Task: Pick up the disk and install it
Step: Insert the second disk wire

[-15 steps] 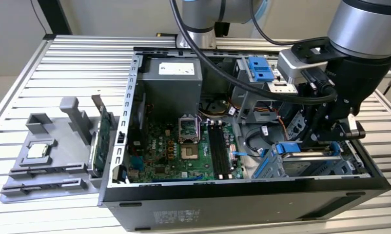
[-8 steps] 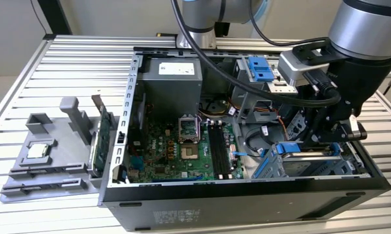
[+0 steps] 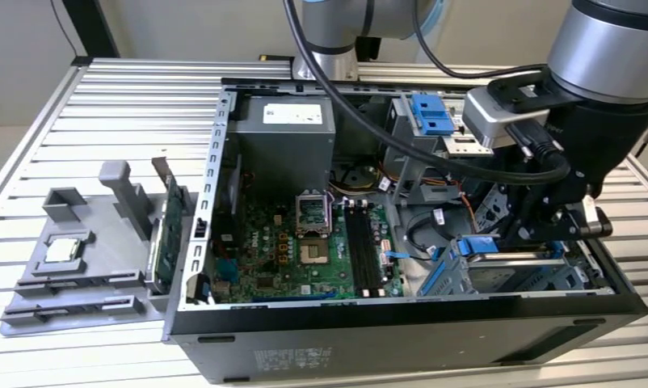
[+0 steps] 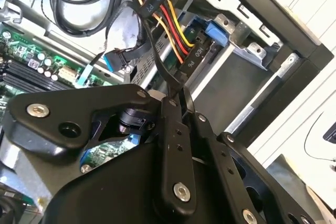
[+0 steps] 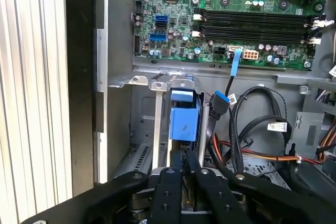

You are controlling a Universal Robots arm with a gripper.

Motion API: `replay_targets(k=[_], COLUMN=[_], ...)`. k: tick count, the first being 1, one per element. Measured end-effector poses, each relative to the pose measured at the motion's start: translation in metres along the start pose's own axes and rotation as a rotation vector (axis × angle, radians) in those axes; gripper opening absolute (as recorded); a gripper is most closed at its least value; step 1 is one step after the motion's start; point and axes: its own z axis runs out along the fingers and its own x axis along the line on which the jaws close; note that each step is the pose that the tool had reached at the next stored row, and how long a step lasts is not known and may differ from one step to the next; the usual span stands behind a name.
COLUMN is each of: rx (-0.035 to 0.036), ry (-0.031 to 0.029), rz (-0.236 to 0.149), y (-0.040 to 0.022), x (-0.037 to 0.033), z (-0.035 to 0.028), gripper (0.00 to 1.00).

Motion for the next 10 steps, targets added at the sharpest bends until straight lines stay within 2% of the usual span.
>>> replay_targets(k=[7, 10], rx=[0.0003, 0.0000], ry=[-0.0004, -0.0012], rz=[0.000, 0.000], y=[0.0011, 0.0051], x=[0.0009, 0.0009], z=[0.0003, -0.0002], gripper=[0.00, 0.00])
